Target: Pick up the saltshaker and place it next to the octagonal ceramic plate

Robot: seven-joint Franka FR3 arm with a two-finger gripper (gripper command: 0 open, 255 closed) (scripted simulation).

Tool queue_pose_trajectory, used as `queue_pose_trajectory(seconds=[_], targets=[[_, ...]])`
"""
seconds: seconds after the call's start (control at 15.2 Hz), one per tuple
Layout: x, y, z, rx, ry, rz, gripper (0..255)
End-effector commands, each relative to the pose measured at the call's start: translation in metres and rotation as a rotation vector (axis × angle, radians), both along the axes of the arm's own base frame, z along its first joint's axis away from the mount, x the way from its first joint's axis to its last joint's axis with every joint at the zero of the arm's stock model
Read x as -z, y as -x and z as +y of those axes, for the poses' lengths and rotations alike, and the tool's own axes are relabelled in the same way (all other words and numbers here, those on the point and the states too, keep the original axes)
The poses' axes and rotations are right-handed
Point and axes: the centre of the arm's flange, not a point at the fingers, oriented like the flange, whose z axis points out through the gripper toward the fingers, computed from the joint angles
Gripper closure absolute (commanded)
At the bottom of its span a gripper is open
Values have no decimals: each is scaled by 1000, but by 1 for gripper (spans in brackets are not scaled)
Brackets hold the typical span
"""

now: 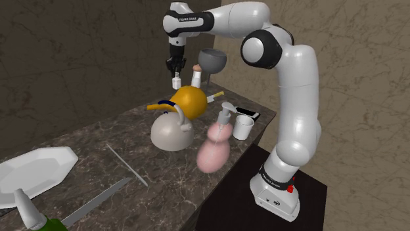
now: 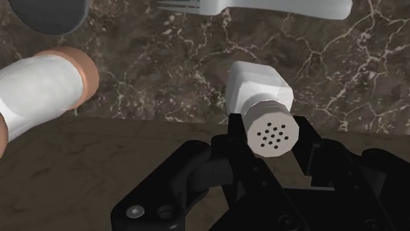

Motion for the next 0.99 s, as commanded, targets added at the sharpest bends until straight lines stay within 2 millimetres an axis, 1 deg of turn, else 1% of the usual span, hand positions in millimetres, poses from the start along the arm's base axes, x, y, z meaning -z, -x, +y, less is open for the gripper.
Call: queue_pose_trajectory(seconds=[0.0, 0.79, 0.86, 0.92], targets=[[-11, 0, 1, 0, 0, 0, 255], [-75, 0, 1, 0, 0, 0, 255], [-76, 0, 1, 0, 0, 0, 255], [-76, 4, 13, 0, 0, 0, 255]])
